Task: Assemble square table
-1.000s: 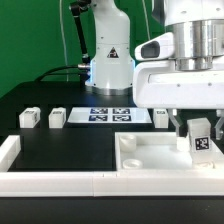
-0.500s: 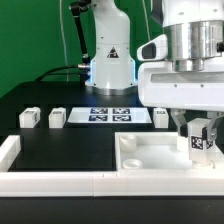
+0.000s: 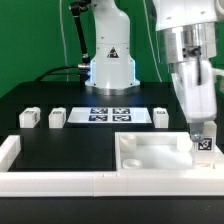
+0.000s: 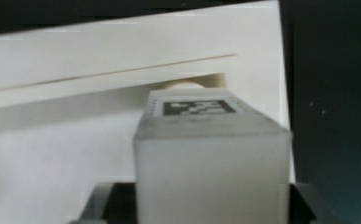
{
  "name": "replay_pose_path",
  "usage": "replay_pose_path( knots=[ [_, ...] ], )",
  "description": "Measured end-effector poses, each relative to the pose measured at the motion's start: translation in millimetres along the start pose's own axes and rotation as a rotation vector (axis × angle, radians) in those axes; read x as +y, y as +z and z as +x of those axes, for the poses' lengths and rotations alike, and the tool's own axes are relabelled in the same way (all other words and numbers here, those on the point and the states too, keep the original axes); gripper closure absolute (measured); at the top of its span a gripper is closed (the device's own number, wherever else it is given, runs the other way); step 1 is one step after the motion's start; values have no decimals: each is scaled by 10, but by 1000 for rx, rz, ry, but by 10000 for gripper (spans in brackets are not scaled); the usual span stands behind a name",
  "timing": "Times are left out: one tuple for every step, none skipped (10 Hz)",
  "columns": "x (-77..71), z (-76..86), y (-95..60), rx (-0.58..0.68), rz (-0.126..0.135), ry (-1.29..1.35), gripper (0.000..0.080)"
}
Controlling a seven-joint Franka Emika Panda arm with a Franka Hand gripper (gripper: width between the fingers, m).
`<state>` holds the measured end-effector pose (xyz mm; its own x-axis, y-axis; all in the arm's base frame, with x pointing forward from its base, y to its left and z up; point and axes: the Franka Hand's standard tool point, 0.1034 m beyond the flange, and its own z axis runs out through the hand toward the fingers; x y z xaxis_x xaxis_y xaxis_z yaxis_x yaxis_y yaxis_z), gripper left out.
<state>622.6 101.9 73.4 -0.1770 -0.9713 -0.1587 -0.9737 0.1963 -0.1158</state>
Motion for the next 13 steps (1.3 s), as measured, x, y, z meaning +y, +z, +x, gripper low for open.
replay_pose_path(
  knots=[
    [2, -5, 2, 1, 0, -26, 508],
    [22, -14, 9, 8, -16, -126, 508],
    [16, -78, 1, 21, -33, -339, 338],
    [-9, -154, 12, 32, -11, -561, 194],
    [2, -183, 20, 29, -9, -658, 163],
    [-4, -167, 18, 30, -10, -705, 163],
    [-6, -161, 17, 30, -11, -777, 152],
    [-7, -160, 17, 30, -12, -854, 152],
    [-35, -160, 12, 60, -2, -1064, 150],
    [-48, -178, 9, 79, 6, -1174, 150],
    [-46, -173, 10, 76, 6, -1146, 150],
    [-47, -172, 10, 77, 6, -1137, 233],
    [-47, -172, 10, 77, 7, -1132, 377]
  ],
)
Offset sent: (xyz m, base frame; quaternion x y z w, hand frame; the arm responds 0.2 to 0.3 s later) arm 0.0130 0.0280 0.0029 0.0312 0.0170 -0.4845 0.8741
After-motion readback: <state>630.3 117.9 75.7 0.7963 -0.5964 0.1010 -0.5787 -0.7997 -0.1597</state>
